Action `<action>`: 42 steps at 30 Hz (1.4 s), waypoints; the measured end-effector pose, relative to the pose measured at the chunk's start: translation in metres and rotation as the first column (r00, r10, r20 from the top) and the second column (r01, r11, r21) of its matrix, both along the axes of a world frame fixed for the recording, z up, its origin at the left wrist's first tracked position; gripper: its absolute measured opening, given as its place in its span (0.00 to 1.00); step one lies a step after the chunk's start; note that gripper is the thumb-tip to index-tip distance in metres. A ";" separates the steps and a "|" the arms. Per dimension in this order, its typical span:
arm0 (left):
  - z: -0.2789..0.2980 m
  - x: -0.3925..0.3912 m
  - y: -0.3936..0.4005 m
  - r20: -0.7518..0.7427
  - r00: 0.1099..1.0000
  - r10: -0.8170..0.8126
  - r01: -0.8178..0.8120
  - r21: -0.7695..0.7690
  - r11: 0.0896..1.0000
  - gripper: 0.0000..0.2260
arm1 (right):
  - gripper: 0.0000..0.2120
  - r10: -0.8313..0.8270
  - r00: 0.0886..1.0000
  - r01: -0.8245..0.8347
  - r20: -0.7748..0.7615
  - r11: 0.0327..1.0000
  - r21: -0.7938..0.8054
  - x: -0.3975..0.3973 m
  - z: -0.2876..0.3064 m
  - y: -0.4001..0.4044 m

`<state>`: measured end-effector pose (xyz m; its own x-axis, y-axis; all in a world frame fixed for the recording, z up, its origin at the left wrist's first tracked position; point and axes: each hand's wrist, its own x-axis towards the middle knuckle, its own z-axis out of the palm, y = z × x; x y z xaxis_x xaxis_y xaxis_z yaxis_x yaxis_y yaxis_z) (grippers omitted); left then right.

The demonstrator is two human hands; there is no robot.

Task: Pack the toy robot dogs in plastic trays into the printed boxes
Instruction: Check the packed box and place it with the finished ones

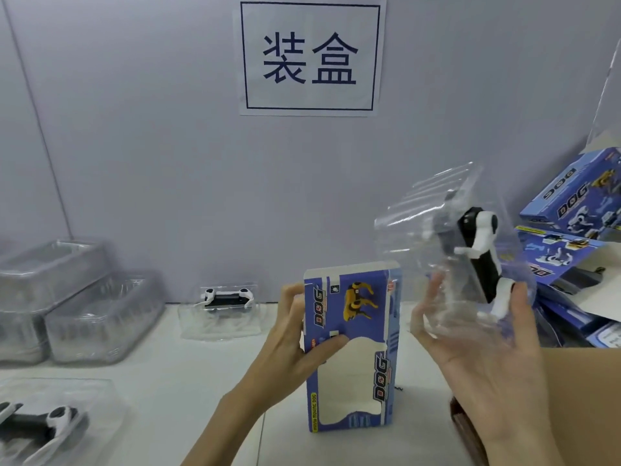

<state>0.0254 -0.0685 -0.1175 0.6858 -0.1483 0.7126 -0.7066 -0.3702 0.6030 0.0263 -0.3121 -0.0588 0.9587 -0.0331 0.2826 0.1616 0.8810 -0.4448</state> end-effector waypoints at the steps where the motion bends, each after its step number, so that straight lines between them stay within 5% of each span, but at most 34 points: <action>1: -0.001 0.002 -0.001 -0.016 1.000 -0.008 0.009 0.024 1.000 0.22 | 0.24 0.111 0.994 -0.112 0.022 0.993 0.023 -0.019 -0.007 0.002; 8: -0.008 0.011 0.004 0.033 0.999 -0.024 0.024 -0.005 1.000 0.23 | 0.26 0.264 0.956 -0.276 0.124 0.958 0.082 0.004 0.031 -0.003; 12: -0.008 0.009 0.002 0.022 0.998 -0.056 0.057 -0.055 0.997 0.23 | 0.20 0.362 0.929 -0.366 0.077 0.930 0.043 0.029 0.052 0.009; 16: -0.008 0.011 0.004 0.013 1.000 -0.017 0.017 0.002 1.000 0.24 | 0.24 0.450 0.893 -0.450 -0.012 0.893 -0.013 0.052 0.065 0.018; 19: -0.007 0.009 0.003 0.018 0.999 -0.039 0.039 -0.026 0.999 0.25 | 0.30 0.425 0.897 -0.441 -0.122 0.882 -0.164 0.060 0.066 0.022; 25: -0.014 0.013 0.000 -0.027 0.999 -0.036 0.031 -0.165 0.986 0.32 | 0.20 0.342 0.908 -0.419 -0.242 0.774 -0.475 0.057 0.065 0.011; 29: -0.020 0.012 -0.003 -0.092 0.995 -0.029 0.004 -0.263 0.965 0.34 | 0.29 0.275 0.935 -0.356 -0.225 0.707 -0.612 0.055 0.065 0.001; 34: -0.018 0.010 -0.002 -0.044 0.999 0.016 -0.027 -0.248 0.968 0.42 | 0.13 0.234 0.965 -0.230 -0.120 0.533 -0.814 0.055 0.071 -0.013; 37: -0.015 0.006 -0.002 -0.039 0.999 0.020 -0.028 -0.229 0.973 0.41 | 0.20 0.223 0.975 -0.087 -0.015 0.317 -0.944 0.061 0.077 -0.023; 42: -0.013 0.006 -0.004 -0.062 0.998 0.019 -0.031 -0.205 0.978 0.31 | 0.26 0.262 0.964 0.017 0.041 0.096 -0.995 0.069 0.095 -0.039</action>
<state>0.0313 -0.0721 -0.1306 0.7295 0.0148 0.6838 -0.6592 -0.2513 0.7087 0.0952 -0.3510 0.0359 0.8492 0.5190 0.0976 0.2880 -0.3003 -0.9093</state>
